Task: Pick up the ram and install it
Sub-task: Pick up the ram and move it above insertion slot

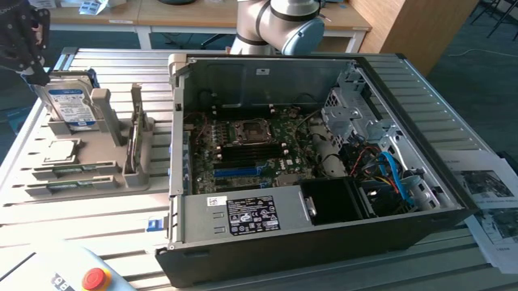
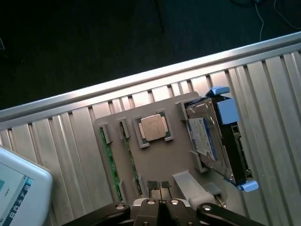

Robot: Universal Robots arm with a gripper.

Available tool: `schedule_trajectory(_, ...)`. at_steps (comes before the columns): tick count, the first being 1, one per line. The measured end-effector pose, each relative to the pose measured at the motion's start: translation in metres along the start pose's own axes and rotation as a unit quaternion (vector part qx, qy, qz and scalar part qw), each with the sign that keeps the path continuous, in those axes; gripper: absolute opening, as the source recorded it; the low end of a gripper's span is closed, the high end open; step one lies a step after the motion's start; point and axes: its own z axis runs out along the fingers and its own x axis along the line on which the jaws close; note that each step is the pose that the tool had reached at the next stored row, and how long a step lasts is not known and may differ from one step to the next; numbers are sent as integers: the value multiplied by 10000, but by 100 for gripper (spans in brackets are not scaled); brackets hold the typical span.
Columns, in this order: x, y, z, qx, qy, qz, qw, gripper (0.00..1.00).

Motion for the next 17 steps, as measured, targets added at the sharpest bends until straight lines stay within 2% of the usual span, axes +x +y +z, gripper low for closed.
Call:
schedule_trajectory(5,0,0,2,-10,21,-458,9989,10)
schedule_trajectory(8,0,0,4,-16,32,-723,9974,10)
schedule_trajectory(11,0,0,4,-22,45,-991,9951,10)
schedule_trajectory(17,0,0,4,-23,47,-1033,9946,10)
